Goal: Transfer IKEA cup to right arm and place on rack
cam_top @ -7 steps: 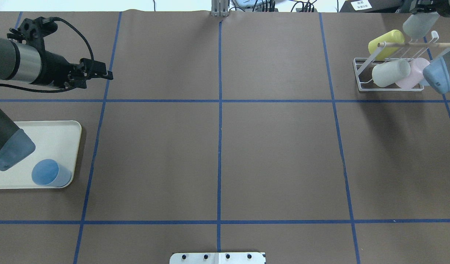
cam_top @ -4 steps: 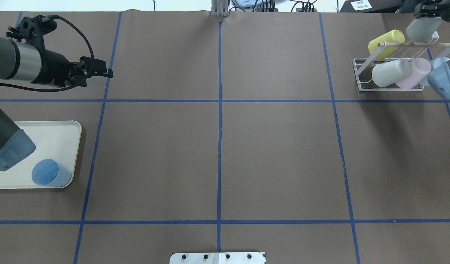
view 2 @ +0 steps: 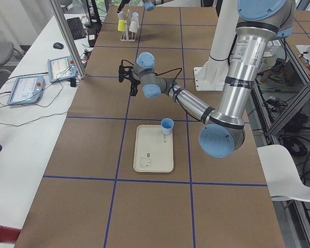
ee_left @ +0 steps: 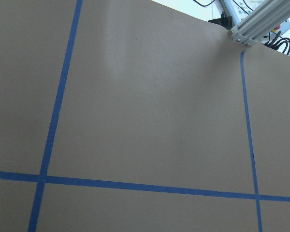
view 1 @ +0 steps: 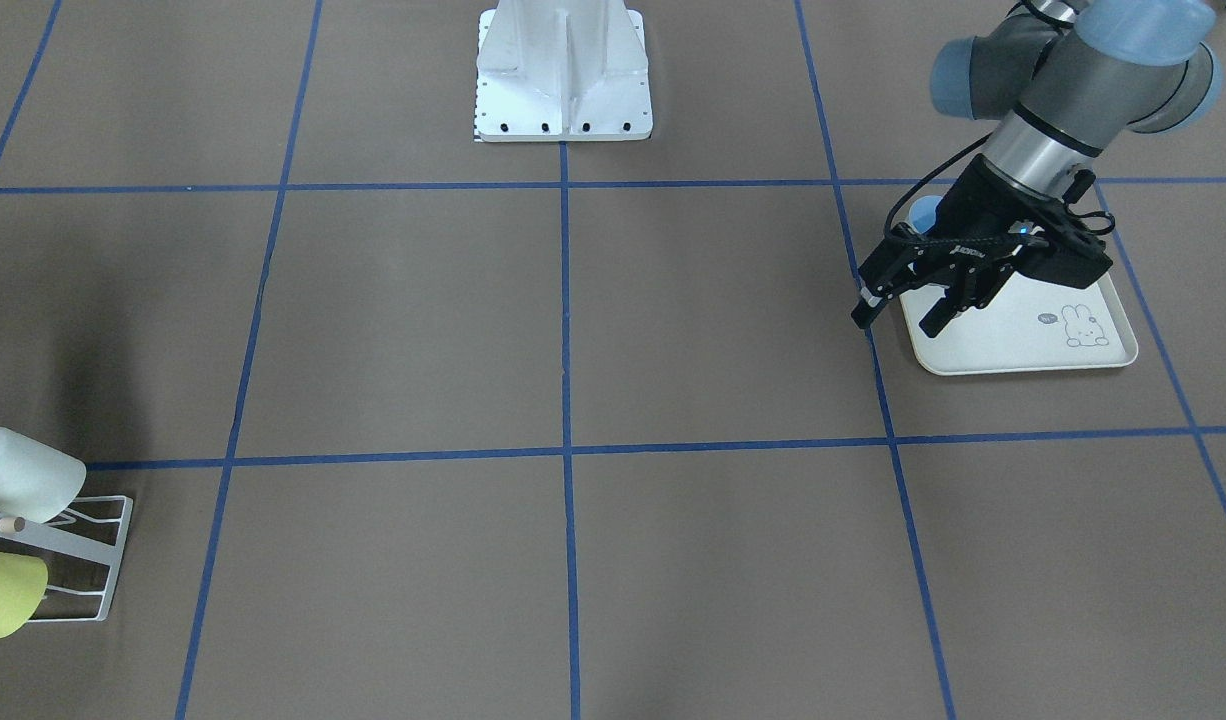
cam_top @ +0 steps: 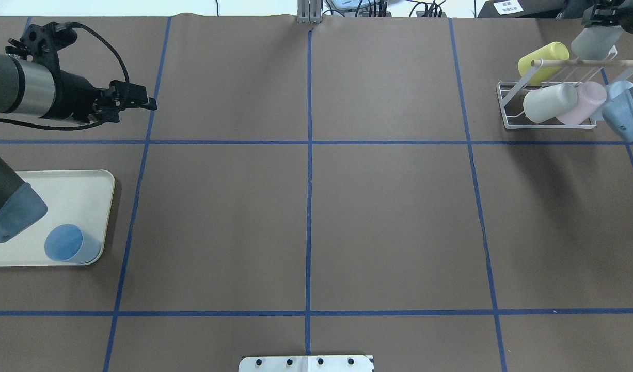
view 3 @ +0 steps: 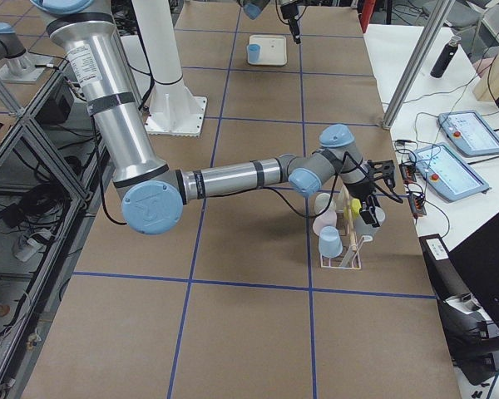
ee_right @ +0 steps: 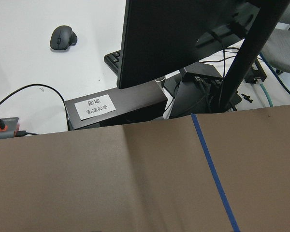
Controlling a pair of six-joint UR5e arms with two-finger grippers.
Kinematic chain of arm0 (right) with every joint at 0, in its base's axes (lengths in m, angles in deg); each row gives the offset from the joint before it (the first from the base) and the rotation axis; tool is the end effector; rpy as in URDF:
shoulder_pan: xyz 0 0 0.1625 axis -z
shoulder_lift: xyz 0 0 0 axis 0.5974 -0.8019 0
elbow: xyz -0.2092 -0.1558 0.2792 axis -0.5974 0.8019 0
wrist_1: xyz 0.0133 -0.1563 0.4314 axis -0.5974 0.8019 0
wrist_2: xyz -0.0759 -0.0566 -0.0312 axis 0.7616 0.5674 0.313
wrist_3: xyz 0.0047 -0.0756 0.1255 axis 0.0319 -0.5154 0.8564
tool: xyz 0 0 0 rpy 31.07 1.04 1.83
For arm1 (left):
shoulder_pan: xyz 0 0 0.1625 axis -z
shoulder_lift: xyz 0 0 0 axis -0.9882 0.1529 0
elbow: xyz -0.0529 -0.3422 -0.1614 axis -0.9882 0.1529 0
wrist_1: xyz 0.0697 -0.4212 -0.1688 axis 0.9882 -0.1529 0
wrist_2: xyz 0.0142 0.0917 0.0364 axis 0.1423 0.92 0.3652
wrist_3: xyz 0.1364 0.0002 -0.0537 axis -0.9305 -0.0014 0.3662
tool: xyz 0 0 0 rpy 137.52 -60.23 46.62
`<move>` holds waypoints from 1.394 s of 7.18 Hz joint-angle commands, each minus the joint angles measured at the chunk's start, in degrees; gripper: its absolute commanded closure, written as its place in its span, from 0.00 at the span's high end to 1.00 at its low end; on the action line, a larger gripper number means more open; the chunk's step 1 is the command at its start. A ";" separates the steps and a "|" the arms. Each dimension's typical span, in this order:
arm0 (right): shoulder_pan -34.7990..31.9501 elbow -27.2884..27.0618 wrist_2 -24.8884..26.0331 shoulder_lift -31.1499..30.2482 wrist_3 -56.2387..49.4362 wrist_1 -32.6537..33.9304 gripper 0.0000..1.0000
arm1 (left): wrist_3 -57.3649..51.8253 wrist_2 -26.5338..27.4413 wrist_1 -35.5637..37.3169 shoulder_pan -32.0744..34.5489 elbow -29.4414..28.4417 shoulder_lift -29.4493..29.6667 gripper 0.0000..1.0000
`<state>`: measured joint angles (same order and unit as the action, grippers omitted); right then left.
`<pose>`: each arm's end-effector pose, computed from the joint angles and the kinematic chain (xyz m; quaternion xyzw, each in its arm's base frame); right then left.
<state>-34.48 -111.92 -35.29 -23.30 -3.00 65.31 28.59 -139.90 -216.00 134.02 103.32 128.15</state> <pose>-0.1337 -0.7287 0.4918 0.2523 -0.2597 0.2030 0.9098 0.3281 -0.5441 0.2844 0.1454 0.5455 -0.1296 0.8152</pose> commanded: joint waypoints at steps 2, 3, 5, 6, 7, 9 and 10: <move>0.06 -0.25 0.00 -0.07 0.05 -0.09 1.00 | -1.97 -0.07 0.00 0.97 0.46 -2.69 1.00; 0.06 -1.30 -0.09 0.02 -0.04 -0.01 1.00 | -7.21 -0.07 2.87 1.41 2.72 -5.75 1.00; 0.06 -3.75 -4.89 -0.07 0.48 0.17 1.00 | -16.09 0.11 29.05 1.33 15.25 -6.57 1.00; 0.06 -5.60 -8.49 -0.07 1.53 0.26 1.00 | -18.05 0.46 31.27 1.24 16.18 -8.92 1.00; 0.84 -8.31 -10.61 -0.24 3.54 0.69 1.00 | -18.77 0.55 31.20 0.98 16.54 -11.03 1.00; 4.17 -11.74 -11.08 -1.38 5.14 0.78 1.00 | -20.35 -0.24 23.09 -2.43 17.08 -21.28 1.00; 5.32 -12.81 -10.73 -1.73 6.45 0.79 1.00 | -20.44 -0.33 16.76 -2.71 17.07 -26.03 1.00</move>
<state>-30.91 -122.86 -46.09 -24.45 2.08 66.04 8.64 -139.92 -192.17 132.40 120.37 108.41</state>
